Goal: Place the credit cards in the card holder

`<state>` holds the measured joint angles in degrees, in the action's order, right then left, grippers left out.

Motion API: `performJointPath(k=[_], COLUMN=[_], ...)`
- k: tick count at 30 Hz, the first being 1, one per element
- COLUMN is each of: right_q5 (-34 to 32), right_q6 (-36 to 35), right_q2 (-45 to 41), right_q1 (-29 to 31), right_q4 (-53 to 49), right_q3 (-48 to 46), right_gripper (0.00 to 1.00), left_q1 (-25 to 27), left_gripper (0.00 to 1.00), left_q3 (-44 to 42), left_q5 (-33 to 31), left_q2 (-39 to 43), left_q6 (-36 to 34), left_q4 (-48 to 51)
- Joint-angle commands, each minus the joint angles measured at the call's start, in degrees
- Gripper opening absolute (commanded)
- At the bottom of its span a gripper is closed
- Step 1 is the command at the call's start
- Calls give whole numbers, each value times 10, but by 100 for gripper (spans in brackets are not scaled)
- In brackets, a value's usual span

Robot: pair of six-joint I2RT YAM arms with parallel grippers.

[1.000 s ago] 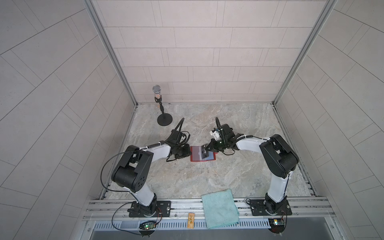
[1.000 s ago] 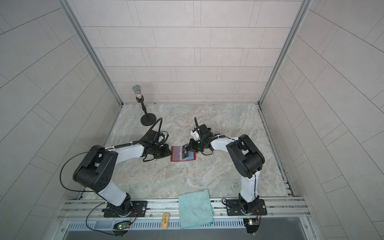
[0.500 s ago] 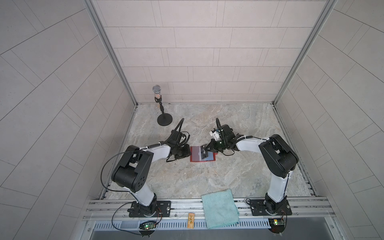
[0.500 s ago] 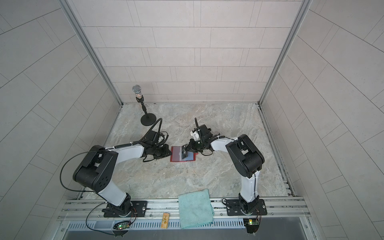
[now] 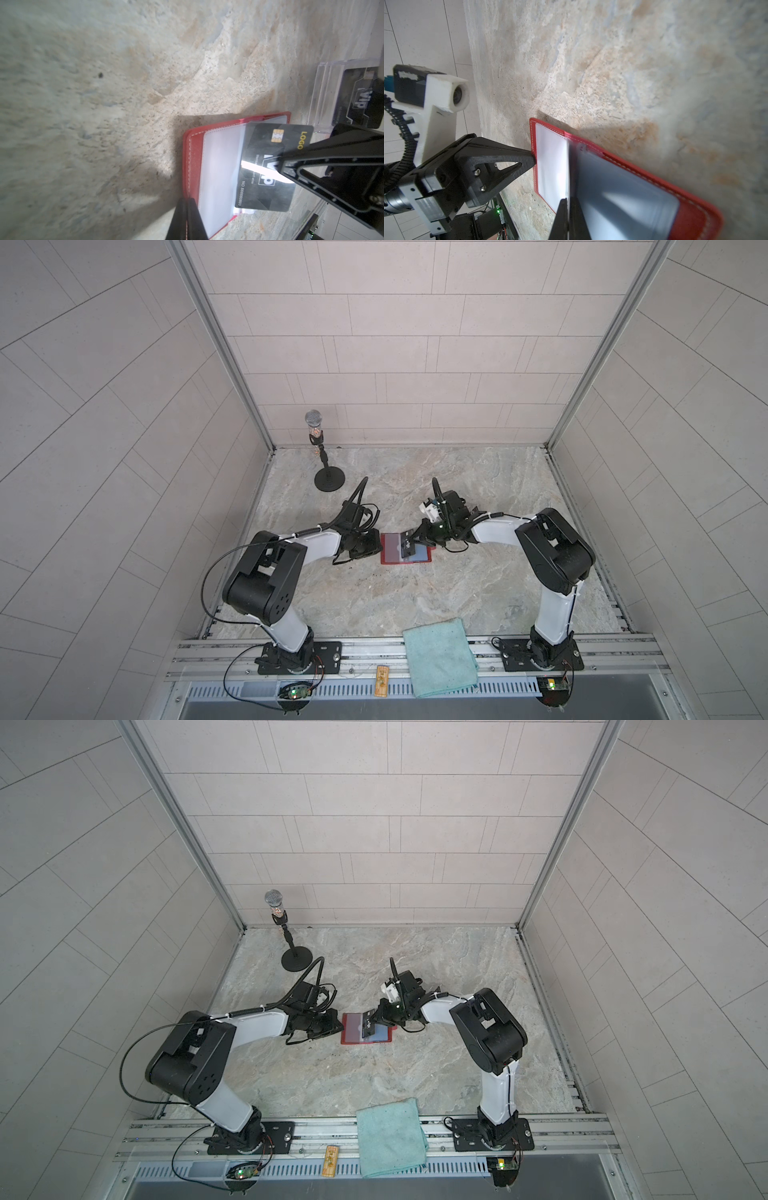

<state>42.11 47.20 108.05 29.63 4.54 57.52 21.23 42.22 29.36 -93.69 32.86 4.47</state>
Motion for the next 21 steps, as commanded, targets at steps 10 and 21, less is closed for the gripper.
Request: performJointPath(k=[10, 21], right_q5=[-20, -31], right_q6=[6, -15], right_q2=[1, -4], right_q1=[5, 6], right_q4=[0, -24], right_q3=[-22, -21], right_gripper=[0, 0], left_q1=[-1, 0], left_gripper=[3, 3], left_q3=[-15, -21], left_q5=[-18, -26], left_q2=[17, 19], left_q6=[10, 10], left_q4=[-3, -1])
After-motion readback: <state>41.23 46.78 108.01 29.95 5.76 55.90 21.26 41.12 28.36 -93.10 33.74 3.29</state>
